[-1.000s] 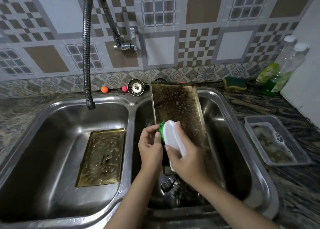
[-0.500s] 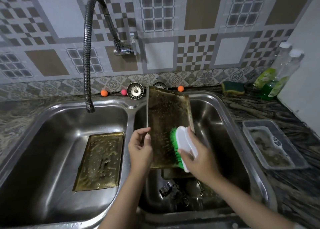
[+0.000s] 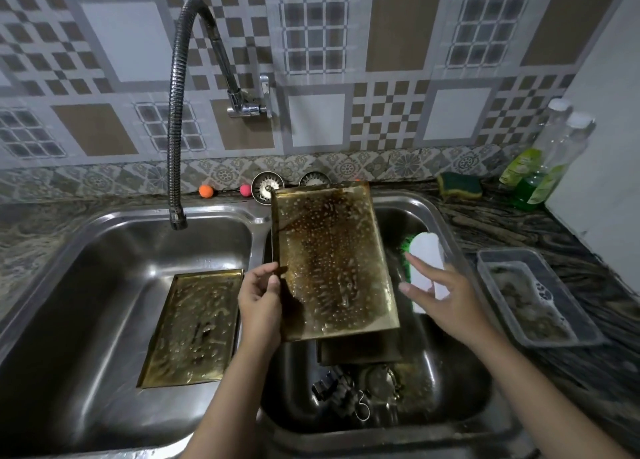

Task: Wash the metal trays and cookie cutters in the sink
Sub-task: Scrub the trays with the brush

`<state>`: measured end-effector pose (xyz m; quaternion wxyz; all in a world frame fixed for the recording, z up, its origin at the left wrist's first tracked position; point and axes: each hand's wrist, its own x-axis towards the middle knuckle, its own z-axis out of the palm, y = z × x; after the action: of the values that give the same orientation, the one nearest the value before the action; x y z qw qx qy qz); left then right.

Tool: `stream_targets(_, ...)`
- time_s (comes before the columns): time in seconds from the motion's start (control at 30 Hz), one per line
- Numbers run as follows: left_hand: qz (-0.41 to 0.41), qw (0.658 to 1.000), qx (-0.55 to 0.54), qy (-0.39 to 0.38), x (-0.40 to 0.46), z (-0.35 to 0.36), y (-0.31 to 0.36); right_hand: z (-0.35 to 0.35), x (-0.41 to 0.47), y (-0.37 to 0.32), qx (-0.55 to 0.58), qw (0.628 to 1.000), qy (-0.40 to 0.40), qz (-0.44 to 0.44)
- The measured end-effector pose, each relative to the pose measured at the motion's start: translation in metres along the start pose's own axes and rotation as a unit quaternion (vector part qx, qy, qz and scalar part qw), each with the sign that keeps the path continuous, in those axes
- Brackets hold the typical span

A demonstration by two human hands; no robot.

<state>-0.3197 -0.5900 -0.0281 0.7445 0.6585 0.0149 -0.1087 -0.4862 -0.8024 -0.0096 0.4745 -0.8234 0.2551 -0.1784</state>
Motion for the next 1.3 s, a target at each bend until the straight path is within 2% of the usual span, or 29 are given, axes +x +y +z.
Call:
stream_targets(0.13, -0.039, 0.998, 0.014, -0.042, -0.005, 0.007, -0.003, 0.015, -0.005, -0.008, 0.163, 0.986, -0.022, 0.001)
stream_targets(0.3, -0.071, 0.991, 0.059, -0.1, -0.009, 0.014, -0.009, 0.026, -0.009, -0.001, 0.258, 0.965, 0.012, 0.032)
stream_targets(0.4, 0.034, 0.968, 0.219, -0.12, -0.009, 0.019, -0.015, 0.03, -0.014, -0.001, 0.256, 0.964, 0.044, 0.048)
stream_targets(0.47, 0.09, 0.948, 0.262, -0.156, -0.013, 0.027, -0.014, 0.033, -0.018, -0.001, 0.25, 0.966, 0.044, 0.046)
stream_targets(0.53, 0.086, 0.938, 0.253, -0.221, -0.023, 0.039, -0.008, 0.037, -0.021, -0.001, 0.227, 0.972, 0.039, 0.038)
stream_targets(0.63, 0.047, 0.905, 0.27, -0.326, -0.04, 0.056, 0.003, 0.043, -0.027, -0.004, 0.185, 0.982, 0.019, 0.008)
stream_targets(0.7, 0.025, 0.898, 0.251, -0.361, -0.046, 0.062, 0.008, 0.048, -0.032, -0.007, 0.163, 0.986, 0.005, -0.031)
stream_targets(0.8, 0.029, 0.914, 0.17, -0.368, -0.053, 0.061, 0.011, 0.054, -0.037, -0.012, 0.168, 0.984, 0.002, -0.066)
stream_targets(1.0, 0.105, 0.943, 0.124, -0.29, -0.057, 0.037, 0.009, 0.047, -0.026, -0.017, 0.15, 0.986, 0.02, -0.073)
stream_targets(1.1, 0.114, 0.941, 0.104, -0.3, -0.06, 0.023, 0.01, 0.03, 0.007, -0.014, 0.058, 0.993, 0.065, -0.081)
stream_targets(1.2, 0.121, 0.93, 0.102, -0.331, -0.066, 0.018, 0.009, 0.016, 0.037, -0.026, 0.025, 0.99, 0.126, -0.055)
stream_targets(1.23, 0.121, 0.929, 0.104, -0.334, -0.068, 0.018, 0.009, 0.019, 0.036, -0.035, 0.03, 0.989, 0.13, -0.062)
stream_targets(1.3, 0.106, 0.936, 0.096, -0.323, -0.067, 0.021, 0.011, 0.038, 0.019, -0.051, 0.037, 0.986, 0.086, -0.135)
